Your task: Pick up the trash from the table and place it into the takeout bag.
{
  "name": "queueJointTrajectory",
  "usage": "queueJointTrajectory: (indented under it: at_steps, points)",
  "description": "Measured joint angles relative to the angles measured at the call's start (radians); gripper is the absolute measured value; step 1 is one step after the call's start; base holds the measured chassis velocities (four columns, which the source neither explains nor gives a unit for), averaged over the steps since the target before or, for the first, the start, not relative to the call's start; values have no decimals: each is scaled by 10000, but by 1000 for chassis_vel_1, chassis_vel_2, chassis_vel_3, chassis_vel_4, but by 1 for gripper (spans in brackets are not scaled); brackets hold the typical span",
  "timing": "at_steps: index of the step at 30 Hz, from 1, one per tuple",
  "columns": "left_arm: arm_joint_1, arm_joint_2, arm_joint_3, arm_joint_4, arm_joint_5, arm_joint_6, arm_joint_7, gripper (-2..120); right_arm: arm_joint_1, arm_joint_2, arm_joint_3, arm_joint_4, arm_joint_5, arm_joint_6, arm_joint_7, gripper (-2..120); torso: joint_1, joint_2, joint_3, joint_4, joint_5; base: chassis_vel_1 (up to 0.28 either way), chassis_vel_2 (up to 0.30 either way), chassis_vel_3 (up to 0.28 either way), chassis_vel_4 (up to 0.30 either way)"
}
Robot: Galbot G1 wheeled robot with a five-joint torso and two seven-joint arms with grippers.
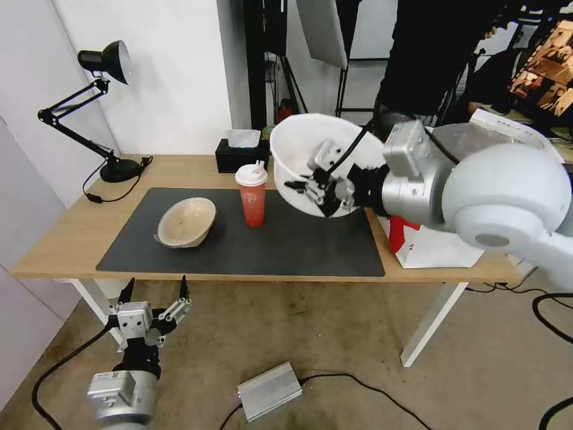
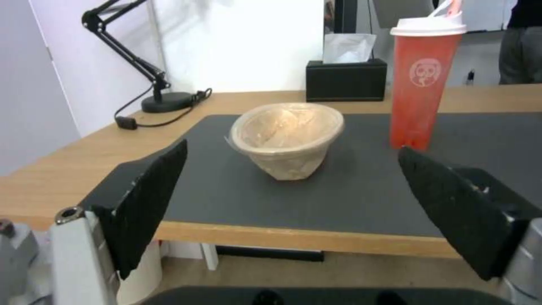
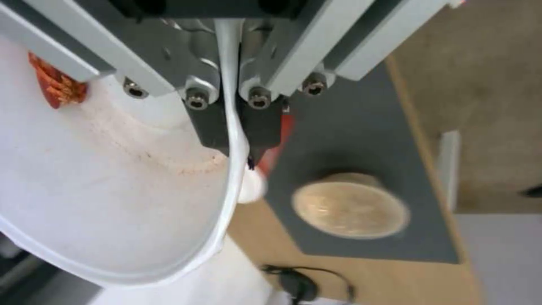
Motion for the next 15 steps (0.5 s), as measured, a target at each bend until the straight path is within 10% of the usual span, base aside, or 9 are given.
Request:
queueJointTrajectory:
  at_steps: [15]
  points:
    - [-13, -6, -2, 3, -12, -11, 0, 100, 338, 85, 218, -1799, -905, 2, -694, 0, 1, 0, 0, 0, 0, 0, 0, 0, 0]
